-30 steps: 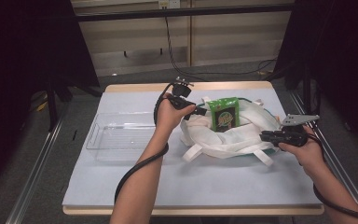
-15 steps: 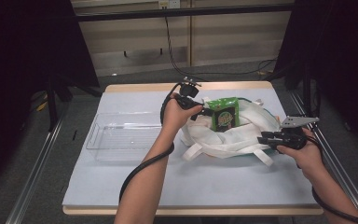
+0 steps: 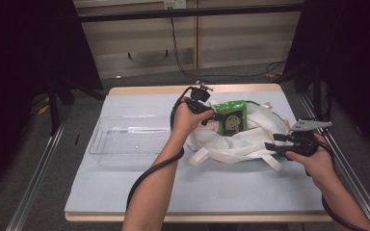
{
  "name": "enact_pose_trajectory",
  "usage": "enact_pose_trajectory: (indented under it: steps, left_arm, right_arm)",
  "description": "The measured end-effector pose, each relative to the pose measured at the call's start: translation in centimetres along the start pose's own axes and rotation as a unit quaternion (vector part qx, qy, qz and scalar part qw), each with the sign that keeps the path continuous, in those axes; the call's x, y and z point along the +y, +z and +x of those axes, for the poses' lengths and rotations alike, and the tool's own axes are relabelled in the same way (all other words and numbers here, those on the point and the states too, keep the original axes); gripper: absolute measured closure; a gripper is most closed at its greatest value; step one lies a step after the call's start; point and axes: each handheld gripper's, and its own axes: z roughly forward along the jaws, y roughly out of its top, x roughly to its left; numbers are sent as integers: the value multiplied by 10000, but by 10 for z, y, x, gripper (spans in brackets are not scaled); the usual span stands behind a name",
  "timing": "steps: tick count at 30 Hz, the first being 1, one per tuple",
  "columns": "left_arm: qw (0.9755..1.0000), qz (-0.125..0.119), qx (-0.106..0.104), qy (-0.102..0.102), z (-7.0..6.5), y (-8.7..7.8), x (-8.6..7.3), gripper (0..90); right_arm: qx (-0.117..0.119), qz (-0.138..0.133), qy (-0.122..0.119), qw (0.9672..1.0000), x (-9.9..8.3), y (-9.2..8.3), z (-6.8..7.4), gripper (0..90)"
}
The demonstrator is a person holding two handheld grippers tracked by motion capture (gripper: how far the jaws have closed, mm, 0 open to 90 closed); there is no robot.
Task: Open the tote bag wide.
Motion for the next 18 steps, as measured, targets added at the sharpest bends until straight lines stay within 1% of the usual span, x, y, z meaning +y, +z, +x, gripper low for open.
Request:
enact_pose_trajectory:
  steps: [2,3,5,6,7,9,10,11,12,14,15,16,17,18]
  left_arm:
    - [10000,-8,-18,-9,0,2,0,360]
    - [10000,-13,0,-38,-1,3,-1,360]
    - [10000,-35,-49,-56,-1,6,-1,359]
    - [10000,53,-10,7,-1,6,-1,359]
    - [10000,31,-34,11,-1,7,-1,357]
    - [10000,-21,-59,8,-1,8,0,357]
    - [10000,31,-42,53,-1,8,0,357]
    - [10000,31,-53,71,0,9,1,356]
    - [10000,-13,-55,37,-1,10,1,355]
    - [10000,37,-56,55,-2,11,2,356]
    - [9999,46,-74,102,-1,12,2,356]
    - [10000,2,-75,46,-3,14,2,358]
    - [9999,95,-58,110,-2,13,3,359]
    - [9999,64,-81,100,-2,15,3,361]
  right_arm:
    - [2,6,52,10000,1,-1,2,385]
    - [7,-6,50,10000,2,-1,3,367]
    - [-9,-6,16,10000,3,-3,5,340]
    - [-20,5,-12,10000,4,-3,6,324]
    - [-63,10,-81,9999,4,-4,7,305]
    - [-62,-22,-79,9999,5,-5,8,272]
    - [-39,-19,-53,10000,5,-5,9,259]
    - [-21,-14,-29,10000,5,-6,9,249]
    - [-5,-25,-10,10000,5,-5,9,242]
    - [18,-25,4,10000,5,-5,10,227]
    - [12,-27,-2,10000,4,-5,10,220]
    - [24,-11,0,10000,4,-5,10,211]
    - [32,-9,2,10000,4,-4,11,206]
    - [39,-11,8,10000,4,-4,11,203]
